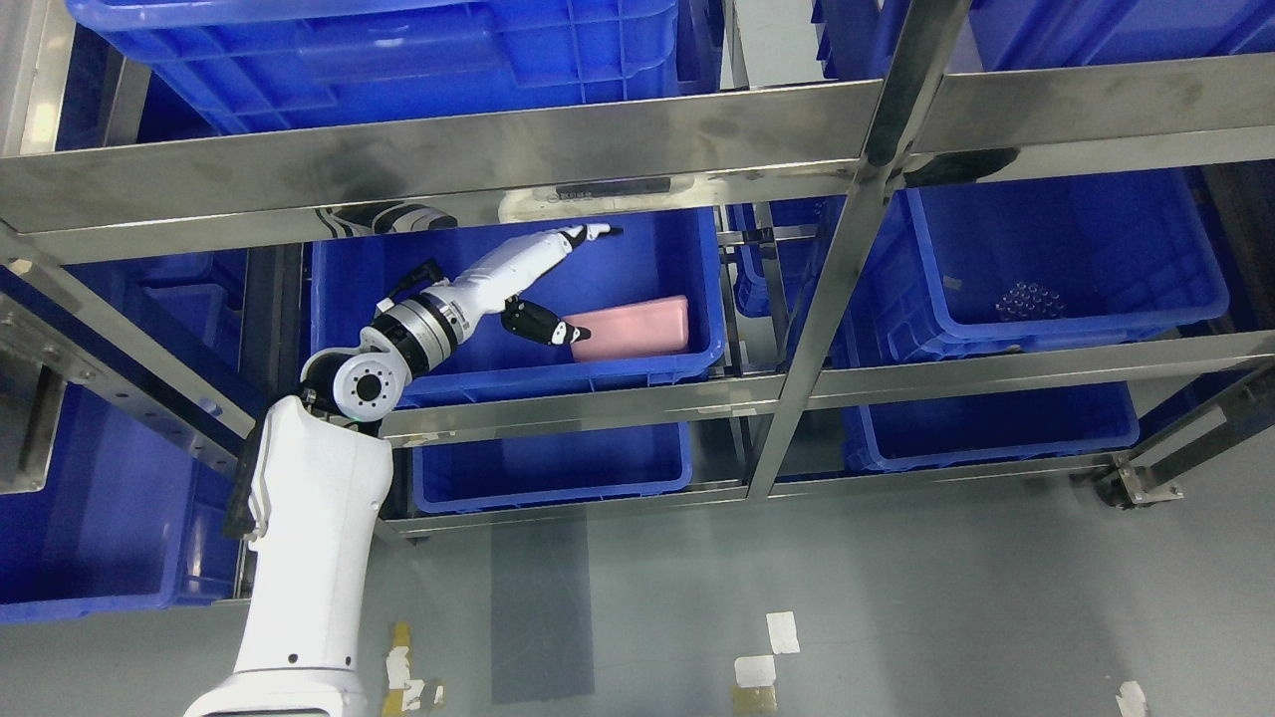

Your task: Place storage box into left shelf container

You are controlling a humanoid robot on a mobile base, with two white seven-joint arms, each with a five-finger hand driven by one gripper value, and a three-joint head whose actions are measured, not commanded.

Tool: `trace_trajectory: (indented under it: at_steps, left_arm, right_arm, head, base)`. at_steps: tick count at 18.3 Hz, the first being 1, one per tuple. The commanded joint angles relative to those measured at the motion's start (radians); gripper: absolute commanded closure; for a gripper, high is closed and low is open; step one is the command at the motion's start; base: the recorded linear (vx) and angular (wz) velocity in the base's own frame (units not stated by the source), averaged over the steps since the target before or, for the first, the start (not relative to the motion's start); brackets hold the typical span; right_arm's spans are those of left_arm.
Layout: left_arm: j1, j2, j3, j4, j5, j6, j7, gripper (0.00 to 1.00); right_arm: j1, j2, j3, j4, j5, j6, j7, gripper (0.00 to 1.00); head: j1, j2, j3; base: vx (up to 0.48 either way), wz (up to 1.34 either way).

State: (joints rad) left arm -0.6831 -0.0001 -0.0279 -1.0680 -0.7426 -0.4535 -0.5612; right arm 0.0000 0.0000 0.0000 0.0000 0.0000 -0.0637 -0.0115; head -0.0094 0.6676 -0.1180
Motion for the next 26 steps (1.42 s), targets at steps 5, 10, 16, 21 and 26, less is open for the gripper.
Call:
trace_trajectory:
  at_steps: [5, 10, 16, 21, 26]
  left_arm:
    - [0.227, 0.018, -0.127, -0.087, 0.619, 0.019, 0.178, 0.01]
    - [0.457, 0.018, -0.129, -0.462, 0.706, 0.119, 0.456, 0.01]
    - [0.511, 0.018, -0.13, -0.613, 0.742, 0.251, 0.567, 0.01]
    - [0.508, 0.018, -0.096, -0.612, 0.786, 0.326, 0.569, 0.01]
    - [0.508, 0.018, -0.057, -0.612, 0.786, 0.332, 0.569, 0.0]
  right_arm:
    - [-0.006, -0.017, -0.003, -0.017, -0.002, -0.001, -0.001, 0.0]
    - [-0.006, -0.017, -0.003, -0.017, -0.002, -0.001, -0.002, 0.0]
    - [-0.006, -0.017, -0.003, -0.017, -0.002, -0.001, -0.001, 0.0]
    - [-0.006, -0.017, -0.003, -0.017, -0.002, -0.001, -0.002, 0.0]
    - [-0.006, -0.017, -0.003, -0.017, -0.002, -0.001, -0.002, 0.0]
  head:
    - [0.0, 0.0, 0.0]
    - [0.0, 0.0, 0.0]
    - [0.0, 0.0, 0.0]
    - [0.0, 0.0, 0.0]
    - [0.0, 0.0, 0.0]
  base:
    - [0.0, 0.0]
    - [0.0, 0.0]
    - [0.0, 0.0]
    - [0.0, 0.0]
    - [0.0, 0.0]
